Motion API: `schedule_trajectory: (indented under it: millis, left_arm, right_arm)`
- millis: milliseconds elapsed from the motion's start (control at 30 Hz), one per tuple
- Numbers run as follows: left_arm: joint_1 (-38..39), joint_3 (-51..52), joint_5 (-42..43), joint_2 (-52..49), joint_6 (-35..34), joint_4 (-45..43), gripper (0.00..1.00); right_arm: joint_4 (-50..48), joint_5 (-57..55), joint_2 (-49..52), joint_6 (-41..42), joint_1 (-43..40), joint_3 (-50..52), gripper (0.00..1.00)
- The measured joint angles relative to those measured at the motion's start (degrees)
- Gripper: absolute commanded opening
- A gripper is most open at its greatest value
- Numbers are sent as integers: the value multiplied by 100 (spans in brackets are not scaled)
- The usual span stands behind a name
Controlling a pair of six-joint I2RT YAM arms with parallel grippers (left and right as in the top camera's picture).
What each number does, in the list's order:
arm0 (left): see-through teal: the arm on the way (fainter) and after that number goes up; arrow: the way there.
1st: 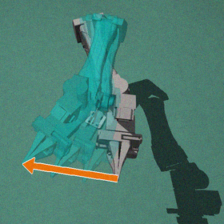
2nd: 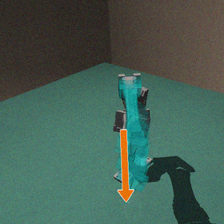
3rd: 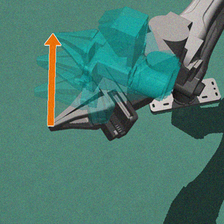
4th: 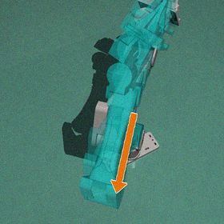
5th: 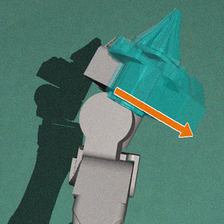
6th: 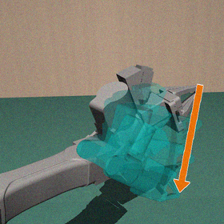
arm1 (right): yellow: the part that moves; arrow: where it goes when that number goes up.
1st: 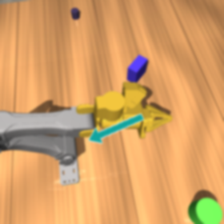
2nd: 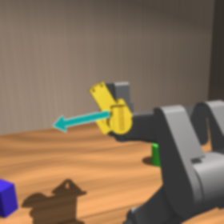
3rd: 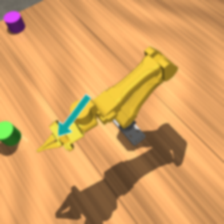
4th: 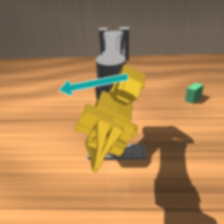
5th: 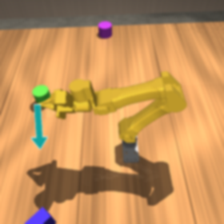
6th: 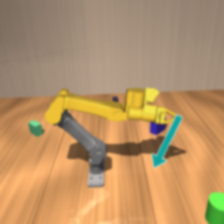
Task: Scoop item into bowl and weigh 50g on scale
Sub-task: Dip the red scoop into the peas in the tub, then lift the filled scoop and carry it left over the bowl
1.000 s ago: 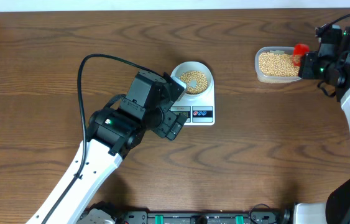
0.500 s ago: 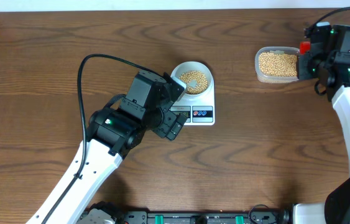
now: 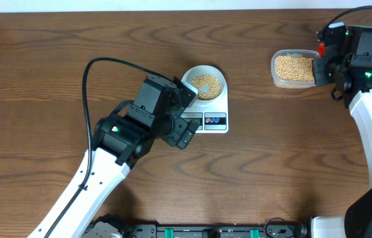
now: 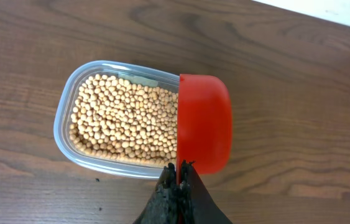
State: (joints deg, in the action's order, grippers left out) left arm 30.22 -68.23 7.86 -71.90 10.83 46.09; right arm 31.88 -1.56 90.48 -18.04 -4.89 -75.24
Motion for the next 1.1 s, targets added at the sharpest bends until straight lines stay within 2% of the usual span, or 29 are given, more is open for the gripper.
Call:
schedule_trajectory:
  millis: [300,433,633,767,933,1100]
  left_arm:
    - [0,0,0,0,0,0,92]
    - [0,0,0,0,0,0,92]
    - [0,0,0,0,0,0,92]
    - [0,0,0,0,0,0,92]
    - [0,0,0,0,0,0,92]
    - [0,0,0,0,0,0,92]
  right_arm:
    - [-37,413,0,-142,24,0,1]
    - [-258,1333,0,76,24,0,1]
    - [-935,3368,0,573,52,4,1]
    - [-1141,4129,0,754,297,4,1]
    - [-1141,4365,0,752,940,4,1]
    - [-977,3978,0,625,1602,4,1]
